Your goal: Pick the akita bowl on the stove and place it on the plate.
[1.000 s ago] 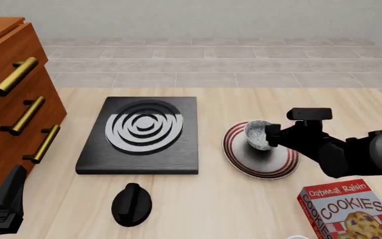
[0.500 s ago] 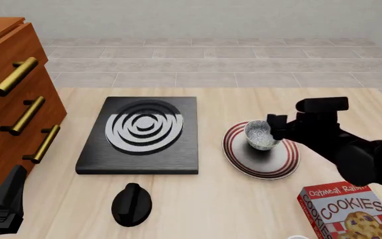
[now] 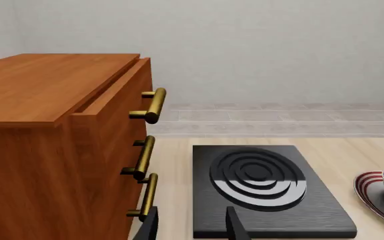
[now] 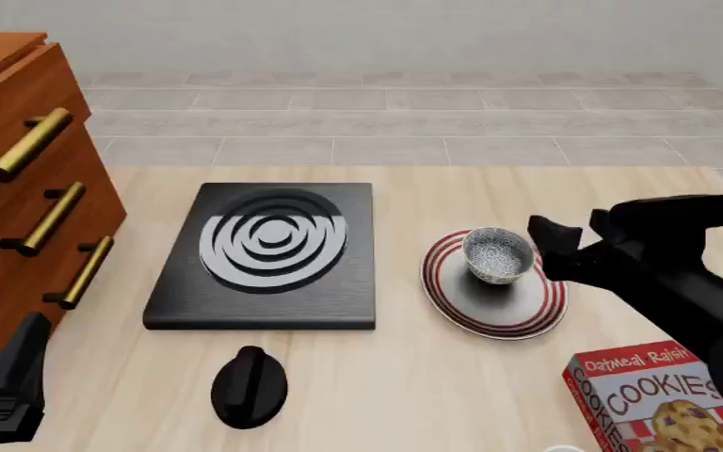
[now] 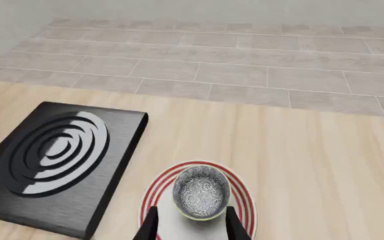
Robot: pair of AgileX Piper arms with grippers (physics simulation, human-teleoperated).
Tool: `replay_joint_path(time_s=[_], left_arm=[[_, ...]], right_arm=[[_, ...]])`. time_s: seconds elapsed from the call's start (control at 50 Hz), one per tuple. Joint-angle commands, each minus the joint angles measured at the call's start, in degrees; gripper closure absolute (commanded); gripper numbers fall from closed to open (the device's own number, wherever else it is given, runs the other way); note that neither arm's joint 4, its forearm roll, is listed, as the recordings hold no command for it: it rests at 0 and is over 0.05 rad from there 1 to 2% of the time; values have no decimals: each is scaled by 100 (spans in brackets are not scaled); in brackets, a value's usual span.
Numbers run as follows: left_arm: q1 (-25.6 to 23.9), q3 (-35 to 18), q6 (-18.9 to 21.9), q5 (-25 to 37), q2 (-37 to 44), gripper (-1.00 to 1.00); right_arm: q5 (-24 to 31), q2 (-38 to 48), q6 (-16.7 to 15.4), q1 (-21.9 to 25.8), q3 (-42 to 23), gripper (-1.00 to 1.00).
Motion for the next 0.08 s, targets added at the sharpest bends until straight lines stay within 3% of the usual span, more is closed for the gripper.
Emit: replay_joint_path(time_s=[0.02,0.08], left_arm=[[0,0,0,0,0,-100],[0,0,0,0,0,-100]], right_arm=[[138,-1054,-28,20,462,-100],[136,-1308,-1,15,613,-100]])
